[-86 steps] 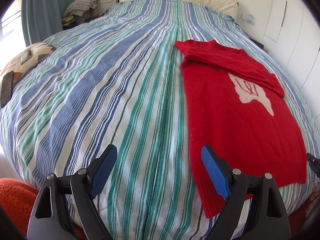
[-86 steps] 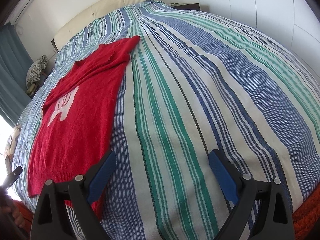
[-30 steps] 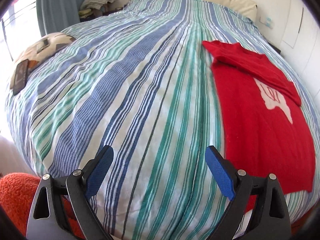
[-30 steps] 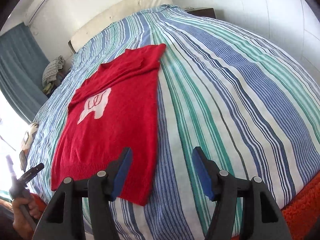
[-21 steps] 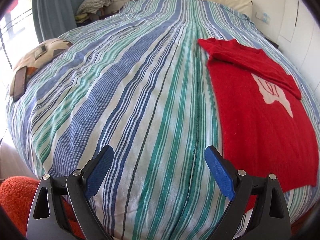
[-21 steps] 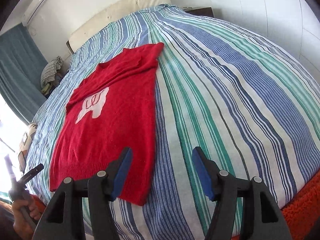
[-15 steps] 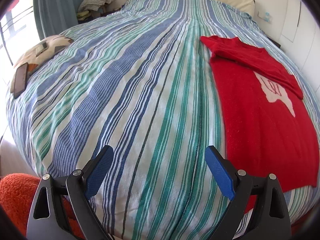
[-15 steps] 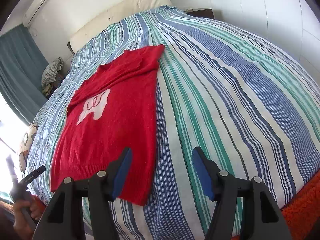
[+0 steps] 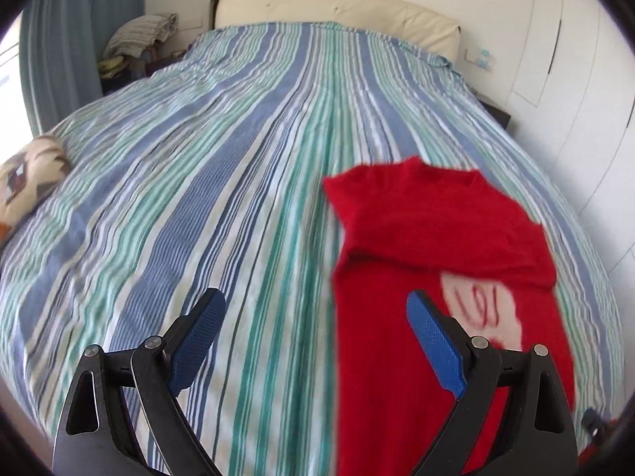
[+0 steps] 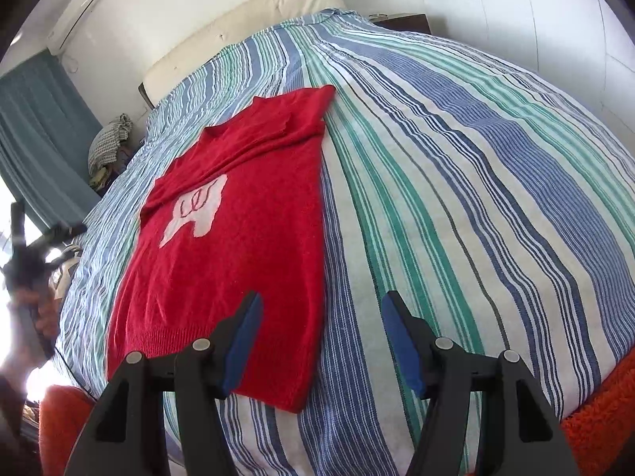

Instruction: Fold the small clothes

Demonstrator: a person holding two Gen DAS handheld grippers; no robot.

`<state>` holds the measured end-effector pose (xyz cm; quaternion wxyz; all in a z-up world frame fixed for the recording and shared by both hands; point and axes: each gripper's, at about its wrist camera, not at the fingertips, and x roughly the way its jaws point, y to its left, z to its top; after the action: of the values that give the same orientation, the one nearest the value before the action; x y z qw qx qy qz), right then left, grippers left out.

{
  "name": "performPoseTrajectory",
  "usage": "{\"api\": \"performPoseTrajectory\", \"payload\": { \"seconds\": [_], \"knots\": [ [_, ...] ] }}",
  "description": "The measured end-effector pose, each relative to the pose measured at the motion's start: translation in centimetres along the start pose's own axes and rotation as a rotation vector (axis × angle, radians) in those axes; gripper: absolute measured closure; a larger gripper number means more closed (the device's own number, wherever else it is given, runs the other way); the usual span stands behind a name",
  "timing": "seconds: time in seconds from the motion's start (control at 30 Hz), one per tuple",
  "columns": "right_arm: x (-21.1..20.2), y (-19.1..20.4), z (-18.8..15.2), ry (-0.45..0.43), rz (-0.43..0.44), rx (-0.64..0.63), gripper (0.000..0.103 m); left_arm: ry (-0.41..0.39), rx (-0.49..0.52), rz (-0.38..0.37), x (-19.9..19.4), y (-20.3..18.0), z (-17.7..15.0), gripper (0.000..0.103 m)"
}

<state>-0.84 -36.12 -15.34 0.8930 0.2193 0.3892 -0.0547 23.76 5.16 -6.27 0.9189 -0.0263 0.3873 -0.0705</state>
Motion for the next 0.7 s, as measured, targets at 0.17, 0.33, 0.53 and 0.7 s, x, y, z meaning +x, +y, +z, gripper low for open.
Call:
{"api": "performPoseTrajectory", "payload": {
  "seconds": [0.17,0.33,0.53,0.7],
  "knots": [
    [0.2,-0.4,-0.1,0.018,0.014,0.017,0.041,0.016,0.116,0.072,7.8,-4.0,4.6,0.01],
    [0.7,-1.1,-0.2,0.047,0.027,0.051,0.041,0.214,0.17,0.131,15.0,-3.5,-1.2,0.027],
    [1.8,-1.8,0.1,0.069,0.044,0.09,0.041,0.157,0.097,0.066,13.5,-1.7,-2.9,0.018],
    [1.2,-1.4,0.4,0.047,0.054,0.084,0.041,0.177,0.142,0.094,11.7,-1.3,-4.1,0.016]
  ]
}}
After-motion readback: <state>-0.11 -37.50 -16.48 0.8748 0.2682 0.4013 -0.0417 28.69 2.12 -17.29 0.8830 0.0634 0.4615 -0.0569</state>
